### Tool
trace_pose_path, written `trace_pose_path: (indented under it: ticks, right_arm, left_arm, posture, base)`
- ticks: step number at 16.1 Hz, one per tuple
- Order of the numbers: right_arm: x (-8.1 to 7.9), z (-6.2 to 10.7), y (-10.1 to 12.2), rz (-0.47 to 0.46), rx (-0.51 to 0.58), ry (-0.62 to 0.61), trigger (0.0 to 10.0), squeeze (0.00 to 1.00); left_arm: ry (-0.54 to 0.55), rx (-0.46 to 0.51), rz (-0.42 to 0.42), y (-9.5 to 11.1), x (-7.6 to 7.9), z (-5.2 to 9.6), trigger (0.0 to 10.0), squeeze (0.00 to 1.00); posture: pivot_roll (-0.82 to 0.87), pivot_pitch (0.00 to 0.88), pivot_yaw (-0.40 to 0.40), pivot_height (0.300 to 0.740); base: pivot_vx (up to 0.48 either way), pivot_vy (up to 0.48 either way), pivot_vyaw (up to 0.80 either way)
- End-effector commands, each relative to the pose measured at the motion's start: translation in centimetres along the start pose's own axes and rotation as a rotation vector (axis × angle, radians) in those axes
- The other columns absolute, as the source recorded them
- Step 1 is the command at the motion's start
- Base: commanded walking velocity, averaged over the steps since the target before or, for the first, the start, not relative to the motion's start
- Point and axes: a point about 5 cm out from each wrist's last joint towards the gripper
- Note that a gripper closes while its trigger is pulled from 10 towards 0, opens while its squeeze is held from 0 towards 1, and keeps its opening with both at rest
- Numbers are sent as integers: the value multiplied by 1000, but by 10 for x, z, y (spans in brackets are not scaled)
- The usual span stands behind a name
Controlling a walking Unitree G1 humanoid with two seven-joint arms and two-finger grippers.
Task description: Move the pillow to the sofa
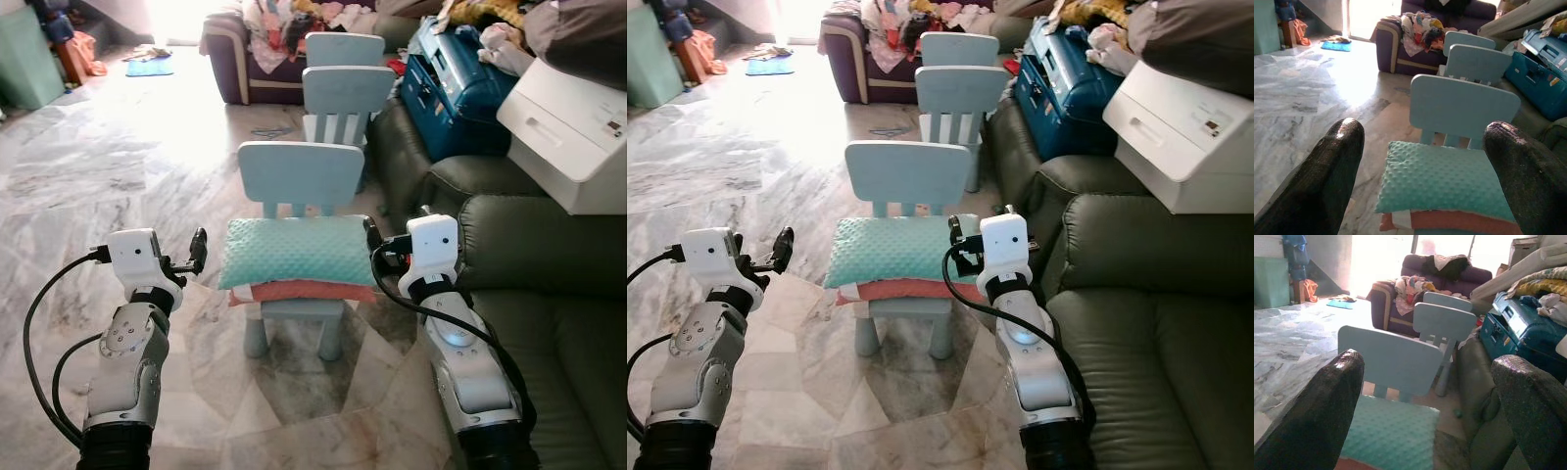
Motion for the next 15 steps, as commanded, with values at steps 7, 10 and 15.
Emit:
trace_pose_path:
  ticks: [7, 10, 15]
  right_arm:
    - [3, -2, 2, 0, 17, -12, 10000, 0]
    - [4, -2, 2, 0, 16, -11, 10000, 0]
    - [4, 0, 1, 0, 11, -9, 10000, 0]
  left_arm:
    - [-4, 8, -16, -1, 1, -1, 10000, 0]
    - [-7, 2, -25, -4, 2, 1, 10000, 0]
    - [-14, -8, -33, -7, 4, 2, 10000, 0]
  posture:
    - [0, 11, -39, 740]
    - [-2, 15, -41, 740]
    - [-5, 18, -42, 740]
  base:
    - [0, 0, 0]
    - [0, 0, 0]
    - [0, 0, 0]
Point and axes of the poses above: a point about 5 cm out from each wrist's last joint towards the gripper, its own z axis pointing back from the gripper into the wrist, its own y axis along the axis of the wrist's last joint, x = y × z, and after that the axes turned 15 degrees about z, right-handed
